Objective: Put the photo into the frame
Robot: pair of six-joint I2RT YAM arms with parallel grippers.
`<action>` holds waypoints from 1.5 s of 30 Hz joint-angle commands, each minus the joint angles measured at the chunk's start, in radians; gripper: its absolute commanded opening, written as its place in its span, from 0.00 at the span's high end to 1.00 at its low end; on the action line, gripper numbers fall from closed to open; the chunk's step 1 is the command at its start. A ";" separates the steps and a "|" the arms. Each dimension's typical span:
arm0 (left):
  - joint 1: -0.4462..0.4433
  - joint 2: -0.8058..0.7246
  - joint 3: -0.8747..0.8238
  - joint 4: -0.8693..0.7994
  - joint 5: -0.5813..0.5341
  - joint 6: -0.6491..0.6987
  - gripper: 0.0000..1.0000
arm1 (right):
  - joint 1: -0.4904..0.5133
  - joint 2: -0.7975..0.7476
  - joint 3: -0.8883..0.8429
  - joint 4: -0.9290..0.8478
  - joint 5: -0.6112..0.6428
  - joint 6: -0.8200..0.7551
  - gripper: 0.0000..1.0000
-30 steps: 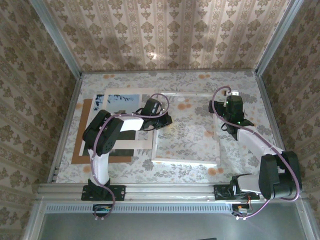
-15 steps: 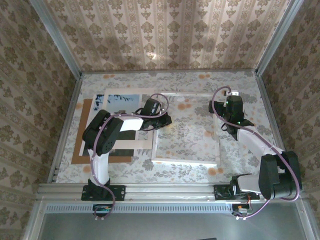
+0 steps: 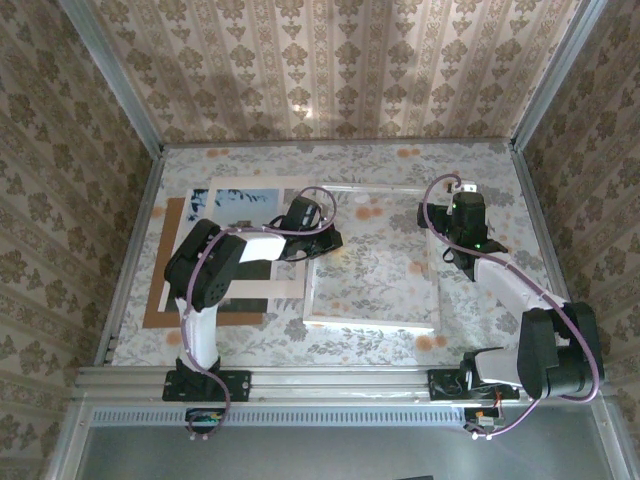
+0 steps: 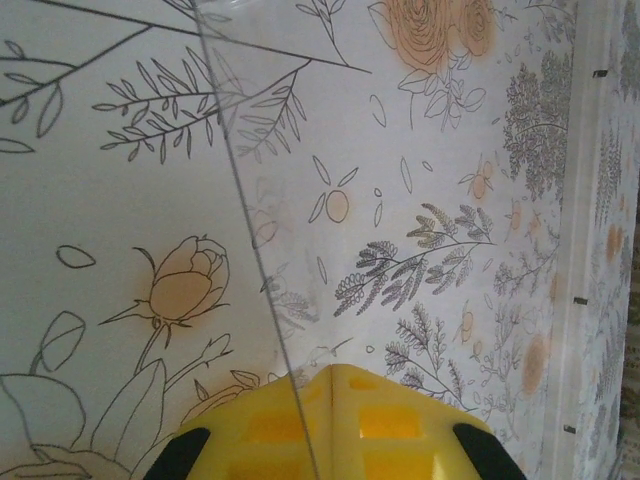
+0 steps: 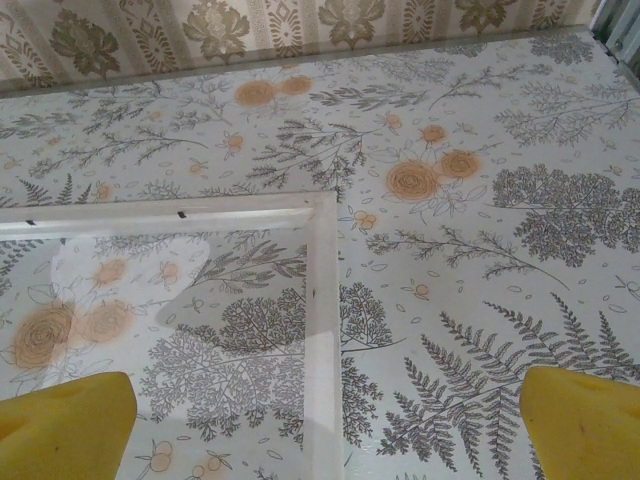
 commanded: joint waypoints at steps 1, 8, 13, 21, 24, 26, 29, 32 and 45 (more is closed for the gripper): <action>0.009 0.000 -0.017 -0.057 0.007 0.030 1.00 | 0.007 -0.013 -0.012 0.015 0.028 -0.007 0.00; 0.011 -0.002 -0.022 -0.066 0.000 0.030 1.00 | 0.006 -0.011 -0.012 0.016 0.026 -0.008 0.00; 0.014 0.000 -0.025 -0.067 -0.001 0.029 1.00 | 0.006 -0.010 -0.015 0.018 0.026 -0.006 0.00; 0.021 -0.010 -0.023 -0.082 -0.008 0.045 1.00 | 0.006 -0.011 -0.018 0.019 0.027 -0.006 0.00; 0.022 -0.010 -0.022 -0.086 -0.009 0.045 1.00 | 0.006 -0.009 -0.018 0.020 0.026 -0.006 0.00; 0.022 -0.008 -0.022 -0.086 -0.008 0.045 1.00 | 0.006 -0.009 -0.017 0.019 0.026 -0.006 0.00; 0.022 -0.008 -0.020 -0.089 -0.010 0.047 1.00 | 0.006 -0.009 -0.015 0.017 0.026 -0.007 0.00; 0.023 -0.010 -0.016 -0.099 -0.015 0.054 1.00 | 0.006 -0.009 -0.013 0.018 0.026 -0.007 0.00; 0.024 -0.026 -0.021 -0.111 -0.018 0.056 1.00 | 0.006 -0.006 -0.011 0.017 0.025 -0.009 0.00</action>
